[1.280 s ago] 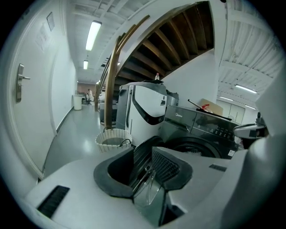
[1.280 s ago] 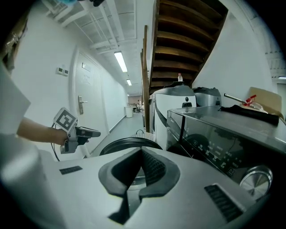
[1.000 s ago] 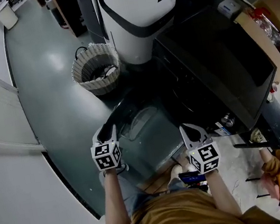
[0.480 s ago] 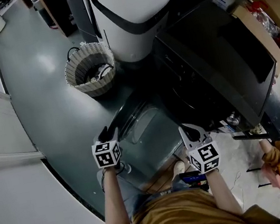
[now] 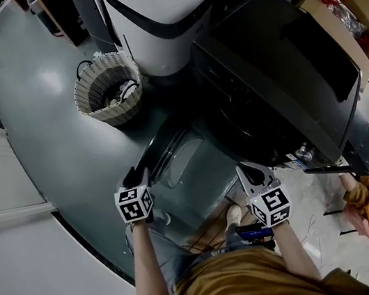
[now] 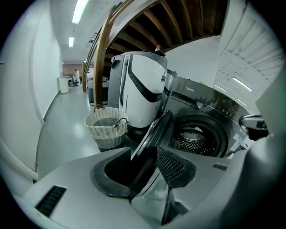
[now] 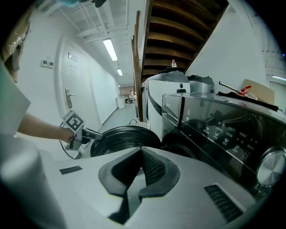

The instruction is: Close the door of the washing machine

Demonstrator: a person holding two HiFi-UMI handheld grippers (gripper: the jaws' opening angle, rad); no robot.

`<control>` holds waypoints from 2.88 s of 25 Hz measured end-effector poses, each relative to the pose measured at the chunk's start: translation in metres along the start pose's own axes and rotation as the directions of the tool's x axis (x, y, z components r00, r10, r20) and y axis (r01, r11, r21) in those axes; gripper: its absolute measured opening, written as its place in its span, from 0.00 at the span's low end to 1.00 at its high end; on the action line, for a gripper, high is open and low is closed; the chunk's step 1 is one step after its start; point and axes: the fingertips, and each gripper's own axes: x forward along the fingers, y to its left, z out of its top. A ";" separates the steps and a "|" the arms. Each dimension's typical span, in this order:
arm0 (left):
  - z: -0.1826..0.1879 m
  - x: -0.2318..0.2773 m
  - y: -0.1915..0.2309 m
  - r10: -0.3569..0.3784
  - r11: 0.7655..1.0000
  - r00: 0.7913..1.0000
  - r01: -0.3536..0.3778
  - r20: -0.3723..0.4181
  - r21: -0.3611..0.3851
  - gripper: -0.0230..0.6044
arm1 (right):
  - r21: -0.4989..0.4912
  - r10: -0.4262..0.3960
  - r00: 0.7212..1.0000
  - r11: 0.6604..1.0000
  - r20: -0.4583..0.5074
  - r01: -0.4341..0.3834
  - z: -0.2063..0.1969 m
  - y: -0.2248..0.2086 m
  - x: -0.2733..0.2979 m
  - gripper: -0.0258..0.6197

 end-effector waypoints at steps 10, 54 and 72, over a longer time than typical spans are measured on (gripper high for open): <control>0.002 0.002 0.002 -0.014 1.000 0.998 0.012 -0.058 -0.023 0.36 | 0.020 0.025 1.000 1.000 -0.014 -0.025 0.012 -0.002 0.009 0.06; -0.051 -0.015 -0.108 0.017 0.997 0.991 -0.026 -0.129 -0.067 0.31 | 0.103 -0.068 0.994 0.993 0.080 0.060 -0.033 -0.072 -0.123 0.06; -0.061 -0.015 -0.143 0.010 1.000 0.986 -0.013 -0.166 -0.013 0.29 | 0.114 -0.059 0.992 0.992 0.108 0.046 -0.038 -0.076 -0.133 0.06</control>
